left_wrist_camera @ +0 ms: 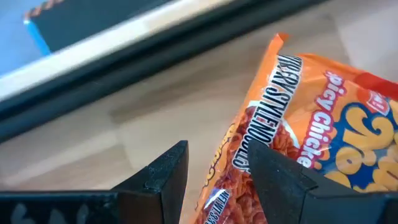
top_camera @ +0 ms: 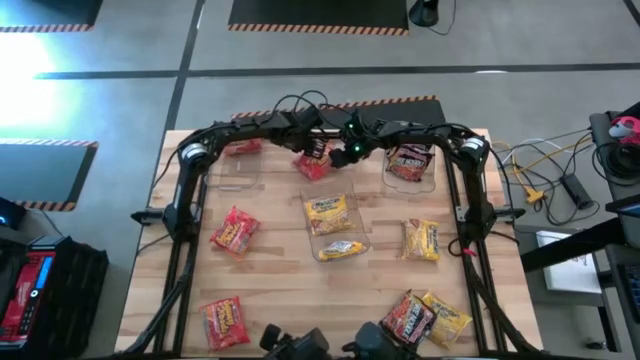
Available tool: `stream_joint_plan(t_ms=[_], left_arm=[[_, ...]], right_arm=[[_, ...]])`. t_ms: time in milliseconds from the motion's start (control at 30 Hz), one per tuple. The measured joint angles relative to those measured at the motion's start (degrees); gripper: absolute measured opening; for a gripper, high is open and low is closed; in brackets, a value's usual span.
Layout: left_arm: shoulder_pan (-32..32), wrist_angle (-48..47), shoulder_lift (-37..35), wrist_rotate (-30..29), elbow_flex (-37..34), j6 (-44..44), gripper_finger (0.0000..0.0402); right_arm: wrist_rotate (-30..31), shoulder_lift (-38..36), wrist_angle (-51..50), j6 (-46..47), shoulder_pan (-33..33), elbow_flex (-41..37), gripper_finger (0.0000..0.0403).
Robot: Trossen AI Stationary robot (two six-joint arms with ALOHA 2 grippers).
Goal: Sort Maruchan noodles
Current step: Put the top right orange noodle pack into the top left transparent bin
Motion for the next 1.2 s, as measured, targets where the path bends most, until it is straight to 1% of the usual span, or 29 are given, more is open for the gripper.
stream_joint_plan(t_ms=[100, 333, 467, 500, 700, 900, 1100, 1200], left_arm=[[-0.9, -0.4, 0.0, 1.4, 0.1, 0.0, 0.0152], [-2.2, -0.5, 0.0, 7.4, 0.2, 0.2, 0.0152], [-2.5, -0.2, 0.0, 13.7, 0.2, 0.2, 0.0152], [-2.6, -0.1, 0.0, 14.1, 0.2, 0.2, 0.0152], [-1.6, 0.4, -1.1, 13.8, 0.2, 0.2, 0.0152], [-0.8, 0.9, -5.0, 13.4, 0.2, 0.7, 0.0152], [-2.6, 3.6, -4.5, 18.9, 0.1, 0.7, 0.0152], [-3.5, 4.5, -3.7, 19.4, 0.0, 0.2, 0.0152]], right_arm=[[1.9, 0.0, -0.2, -0.5, 0.0, 0.0, 0.0118], [7.8, 0.0, 1.8, -1.4, -0.5, 0.0, 0.0118], [9.8, 0.0, 3.4, -3.2, -1.2, 0.0, 0.0118], [10.1, 0.0, 3.3, -3.3, -1.3, 0.2, 0.0118], [9.5, -0.6, 0.3, -3.0, -2.7, 2.6, 0.0118], [9.0, -1.3, -5.4, -3.5, -3.3, 5.7, 0.0118], [8.9, -1.3, -5.7, -3.6, -3.2, 5.7, 0.0118], [8.9, -1.3, -5.7, -3.7, -3.3, 5.7, 0.0118]])
